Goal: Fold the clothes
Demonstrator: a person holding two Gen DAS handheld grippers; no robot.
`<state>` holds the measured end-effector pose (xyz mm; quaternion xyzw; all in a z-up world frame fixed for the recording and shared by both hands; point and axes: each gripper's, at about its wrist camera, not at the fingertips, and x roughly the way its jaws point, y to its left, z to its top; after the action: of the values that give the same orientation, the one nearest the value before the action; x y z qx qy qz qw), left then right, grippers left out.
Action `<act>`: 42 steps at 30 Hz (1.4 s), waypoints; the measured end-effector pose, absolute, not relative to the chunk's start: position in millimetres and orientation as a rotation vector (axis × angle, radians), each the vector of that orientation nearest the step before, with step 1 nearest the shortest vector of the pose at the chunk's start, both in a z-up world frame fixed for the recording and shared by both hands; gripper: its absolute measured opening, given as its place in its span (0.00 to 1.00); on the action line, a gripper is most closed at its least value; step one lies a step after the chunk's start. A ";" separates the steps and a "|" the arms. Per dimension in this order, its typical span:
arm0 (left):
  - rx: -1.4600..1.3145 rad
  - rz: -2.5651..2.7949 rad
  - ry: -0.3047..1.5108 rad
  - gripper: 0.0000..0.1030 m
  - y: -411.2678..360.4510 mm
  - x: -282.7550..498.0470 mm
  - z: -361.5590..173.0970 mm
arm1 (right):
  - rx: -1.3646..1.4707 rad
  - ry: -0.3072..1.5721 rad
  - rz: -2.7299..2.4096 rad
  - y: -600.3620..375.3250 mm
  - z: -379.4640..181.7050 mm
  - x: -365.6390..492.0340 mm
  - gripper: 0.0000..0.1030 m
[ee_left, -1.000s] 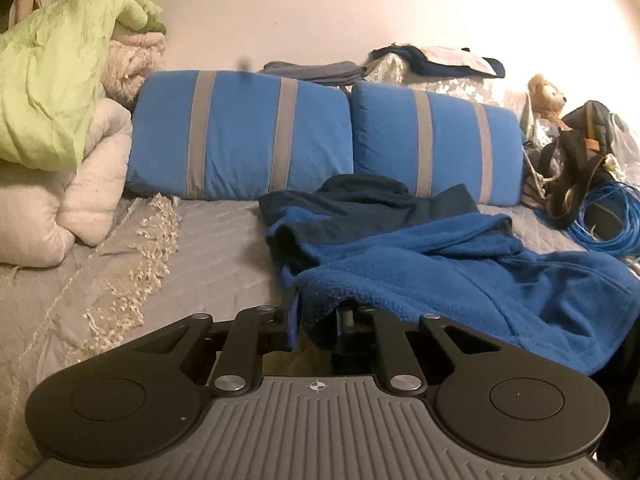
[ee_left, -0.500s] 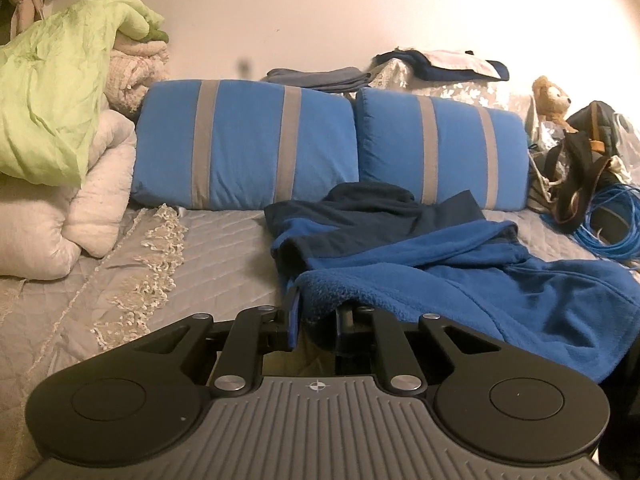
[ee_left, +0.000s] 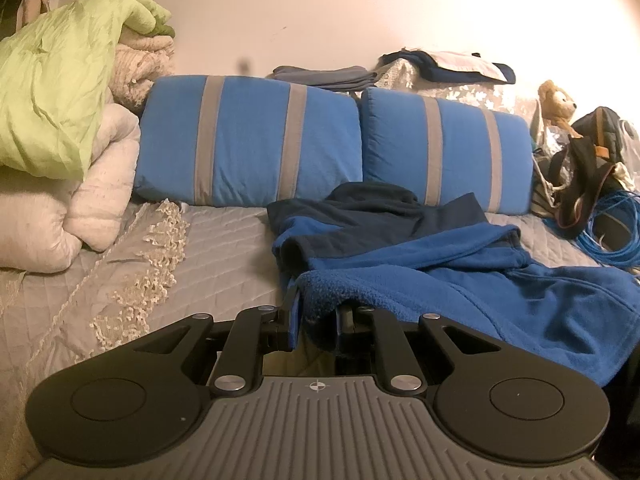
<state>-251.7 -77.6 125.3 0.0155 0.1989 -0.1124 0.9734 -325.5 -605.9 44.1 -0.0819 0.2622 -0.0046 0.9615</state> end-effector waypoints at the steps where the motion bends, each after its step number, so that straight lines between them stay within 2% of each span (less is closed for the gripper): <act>1: 0.029 -0.227 0.402 0.16 -77.2 -251.5 125.1 | -0.142 0.517 -0.007 -608.3 46.0 -326.3 0.98; 6: 0.026 -0.228 0.404 0.16 -76.9 -250.7 124.9 | -0.070 0.472 -0.027 -619.3 54.3 -328.2 0.98; 9: 0.022 -0.227 0.405 0.16 -76.8 -249.9 124.6 | -0.144 0.474 -0.023 -610.8 51.5 -325.3 0.98; 14: 0.019 -0.228 0.405 0.16 -76.3 -250.8 124.4 | -0.255 0.474 0.010 -594.0 49.0 -319.9 0.91; 17: 0.015 -0.229 0.405 0.16 -75.6 -251.2 124.1 | -0.308 0.472 0.028 -583.8 48.4 -317.6 0.80; 19: 0.014 -0.230 0.404 0.16 -75.3 -251.2 124.1 | -0.342 0.477 0.040 -577.4 47.7 -316.0 0.66; 24: 0.012 -0.229 0.403 0.16 -75.3 -252.0 123.8 | -0.377 0.492 0.070 -566.4 46.4 -317.5 0.47; 27: 0.012 -0.229 0.403 0.16 -75.2 -252.1 123.6 | -0.371 0.502 0.065 -567.4 46.5 -319.2 0.45; 29: 0.011 -0.228 0.403 0.16 -75.2 -252.3 123.0 | -0.351 0.508 0.060 -571.6 46.8 -320.2 0.40; 33: 0.009 -0.225 0.409 0.16 -75.0 -251.5 121.8 | -0.302 0.517 0.052 -578.0 49.2 -320.9 0.22; 38: 0.013 -0.227 0.410 0.16 -73.1 -251.2 122.3 | -0.342 0.515 0.048 -574.3 52.9 -322.0 0.22; 40: 0.021 -0.227 0.411 0.16 -73.1 -251.0 122.6 | -0.367 0.514 0.044 -571.3 53.9 -322.4 0.15; 42: 0.031 -0.227 0.412 0.16 -73.5 -251.0 123.0 | -0.392 0.515 0.037 -569.6 54.9 -322.0 0.13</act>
<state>-251.0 -73.5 123.0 0.0156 0.2039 -0.1124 0.9724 -322.0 -569.6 54.9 -0.1926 0.2532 0.0181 0.9479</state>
